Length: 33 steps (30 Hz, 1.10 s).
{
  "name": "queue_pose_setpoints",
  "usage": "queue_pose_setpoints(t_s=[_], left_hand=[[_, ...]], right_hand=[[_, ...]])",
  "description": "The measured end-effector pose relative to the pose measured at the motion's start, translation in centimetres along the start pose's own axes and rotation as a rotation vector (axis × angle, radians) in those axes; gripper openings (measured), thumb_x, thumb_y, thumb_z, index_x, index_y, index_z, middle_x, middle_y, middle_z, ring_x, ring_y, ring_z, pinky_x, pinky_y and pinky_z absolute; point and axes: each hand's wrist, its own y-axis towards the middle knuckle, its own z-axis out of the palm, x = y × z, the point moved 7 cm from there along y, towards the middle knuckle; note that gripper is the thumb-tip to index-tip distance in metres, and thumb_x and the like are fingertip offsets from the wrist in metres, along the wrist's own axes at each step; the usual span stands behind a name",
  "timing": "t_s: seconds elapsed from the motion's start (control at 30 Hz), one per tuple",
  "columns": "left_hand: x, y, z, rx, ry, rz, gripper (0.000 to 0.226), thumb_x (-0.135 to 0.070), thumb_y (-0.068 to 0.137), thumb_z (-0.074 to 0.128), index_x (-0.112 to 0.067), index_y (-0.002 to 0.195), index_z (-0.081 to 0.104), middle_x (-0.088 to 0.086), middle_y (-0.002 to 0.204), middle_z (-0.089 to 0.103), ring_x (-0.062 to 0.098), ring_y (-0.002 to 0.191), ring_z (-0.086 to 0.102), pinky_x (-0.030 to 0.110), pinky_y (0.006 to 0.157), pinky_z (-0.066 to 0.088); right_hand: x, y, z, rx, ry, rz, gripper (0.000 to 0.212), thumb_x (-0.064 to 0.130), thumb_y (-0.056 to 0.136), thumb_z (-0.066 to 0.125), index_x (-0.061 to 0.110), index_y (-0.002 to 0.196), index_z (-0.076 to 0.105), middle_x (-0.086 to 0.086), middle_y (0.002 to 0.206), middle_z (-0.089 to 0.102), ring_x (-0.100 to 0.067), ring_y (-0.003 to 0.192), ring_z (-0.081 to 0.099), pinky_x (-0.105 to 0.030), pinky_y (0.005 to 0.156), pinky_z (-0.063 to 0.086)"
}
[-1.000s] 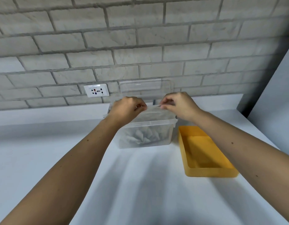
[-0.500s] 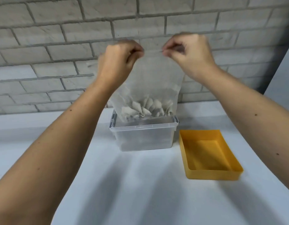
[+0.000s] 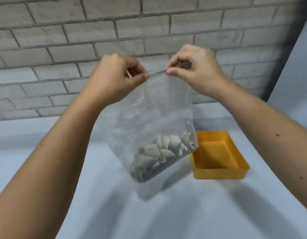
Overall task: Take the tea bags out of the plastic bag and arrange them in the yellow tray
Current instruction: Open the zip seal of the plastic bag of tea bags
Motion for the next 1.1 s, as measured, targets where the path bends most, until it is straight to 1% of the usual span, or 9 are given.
queue_pose_setpoints(t_s=[0.07,0.13,0.3,0.5,0.63,0.7,0.8,1.0,1.1], left_hand=[[0.8,-1.8,1.9,0.104,-0.072,-0.069,0.013,-0.034,0.091,0.069,-0.023,0.092,0.074,-0.011,0.072,0.066,0.005,0.058,0.063,0.014,0.049,0.046],[1.7,-3.4,4.0,0.191,-0.131,-0.121,0.009,-0.031,0.091,0.069,-0.023,0.089,0.073,-0.009,0.072,0.069,0.002,0.053,0.062,0.008,0.043,0.039],[4.4,-7.0,9.7,0.345,-0.297,-0.295,0.007,-0.020,0.091,0.068,-0.017,0.091,0.074,-0.003,0.076,0.072,0.008,0.053,0.060,0.018,0.042,0.044],[4.8,-8.5,12.8,0.388,-0.535,-0.427,0.015,-0.032,0.094,0.065,-0.019,0.097,0.074,-0.002,0.083,0.073,0.009,0.061,0.062,0.026,0.052,0.050],[3.9,-7.4,13.5,0.359,-0.655,-0.486,0.027,-0.039,0.096,0.060,-0.017,0.103,0.075,0.003,0.090,0.074,0.009,0.063,0.063,0.022,0.053,0.052],[3.6,-7.2,14.1,0.368,-0.702,-0.523,0.026,-0.033,0.097,0.060,-0.013,0.102,0.076,0.005,0.089,0.074,0.010,0.062,0.061,0.023,0.054,0.052],[3.5,-7.3,15.2,0.401,-0.808,-0.597,0.022,-0.022,0.098,0.060,-0.006,0.101,0.075,0.003,0.081,0.071,0.011,0.057,0.059,0.021,0.051,0.051],[3.9,-7.5,16.5,0.335,-0.903,-0.649,0.013,-0.014,0.094,0.064,-0.011,0.088,0.075,0.002,0.076,0.073,0.010,0.055,0.061,0.022,0.051,0.053],[4.0,-7.2,16.7,0.347,-0.914,-0.653,0.011,-0.013,0.094,0.065,-0.009,0.090,0.074,0.003,0.075,0.073,0.009,0.054,0.061,0.022,0.051,0.053]], right_hand=[[-0.4,-1.8,1.9,0.065,0.036,0.036,0.011,0.028,0.083,0.074,0.020,0.090,0.075,0.007,0.087,0.058,-0.006,0.082,0.060,-0.013,0.075,0.046],[-0.8,-3.7,4.0,0.129,0.064,0.066,0.010,0.026,0.084,0.075,0.018,0.090,0.076,0.004,0.088,0.059,-0.008,0.084,0.062,-0.025,0.079,0.052],[-2.7,-8.1,8.8,0.264,0.090,0.149,0.008,0.022,0.084,0.075,0.016,0.090,0.076,0.006,0.087,0.053,-0.011,0.087,0.060,-0.037,0.088,0.051],[-3.7,-10.1,9.1,0.064,-0.096,0.186,0.010,0.040,0.076,0.076,0.036,0.085,0.077,0.010,0.074,0.038,-0.016,0.085,0.039,-0.037,0.080,0.037],[-3.2,-10.2,8.8,0.008,-0.153,0.214,0.011,0.045,0.078,0.073,0.039,0.086,0.077,0.017,0.065,0.063,-0.009,0.078,0.047,-0.036,0.082,0.030],[-3.1,-10.5,9.0,-0.013,-0.030,0.264,0.010,0.041,0.079,0.075,0.035,0.085,0.078,0.017,0.071,0.071,-0.006,0.076,0.060,-0.038,0.086,0.041],[-3.8,-11.2,9.2,-0.069,0.195,0.401,0.009,0.036,0.081,0.075,0.027,0.083,0.077,0.013,0.071,0.072,-0.004,0.066,0.065,-0.034,0.072,0.054],[-6.1,-13.8,11.8,-0.209,0.814,1.058,0.045,0.024,0.079,0.080,0.004,0.111,0.054,-0.009,0.077,0.069,-0.017,0.051,0.065,-0.026,0.053,0.053],[-6.2,-14.0,12.8,-0.208,1.026,1.252,0.034,0.022,0.081,0.077,-0.003,0.099,0.063,-0.009,0.070,0.061,-0.017,0.048,0.061,-0.026,0.050,0.055]])
